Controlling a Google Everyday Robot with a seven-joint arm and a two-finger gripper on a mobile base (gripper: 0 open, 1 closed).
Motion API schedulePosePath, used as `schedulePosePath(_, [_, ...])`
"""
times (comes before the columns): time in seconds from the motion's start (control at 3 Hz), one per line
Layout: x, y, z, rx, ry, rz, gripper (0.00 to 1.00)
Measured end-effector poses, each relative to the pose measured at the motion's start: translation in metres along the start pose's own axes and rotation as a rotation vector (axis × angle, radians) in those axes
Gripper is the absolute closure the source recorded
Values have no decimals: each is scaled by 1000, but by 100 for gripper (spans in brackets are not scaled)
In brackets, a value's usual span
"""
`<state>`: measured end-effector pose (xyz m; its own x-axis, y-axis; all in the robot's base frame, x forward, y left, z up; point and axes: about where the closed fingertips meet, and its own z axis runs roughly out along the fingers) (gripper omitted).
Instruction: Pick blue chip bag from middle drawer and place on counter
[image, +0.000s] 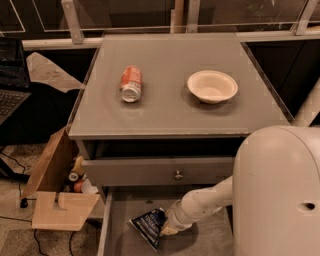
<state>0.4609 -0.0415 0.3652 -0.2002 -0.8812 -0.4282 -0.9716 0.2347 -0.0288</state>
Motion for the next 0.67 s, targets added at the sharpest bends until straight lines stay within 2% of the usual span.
schedulePosePath(0.33, [-6,3,-7,-32,-34,-17,100])
schedulePosePath(0.67, [-18,8,-43,-39,-99,-44,100])
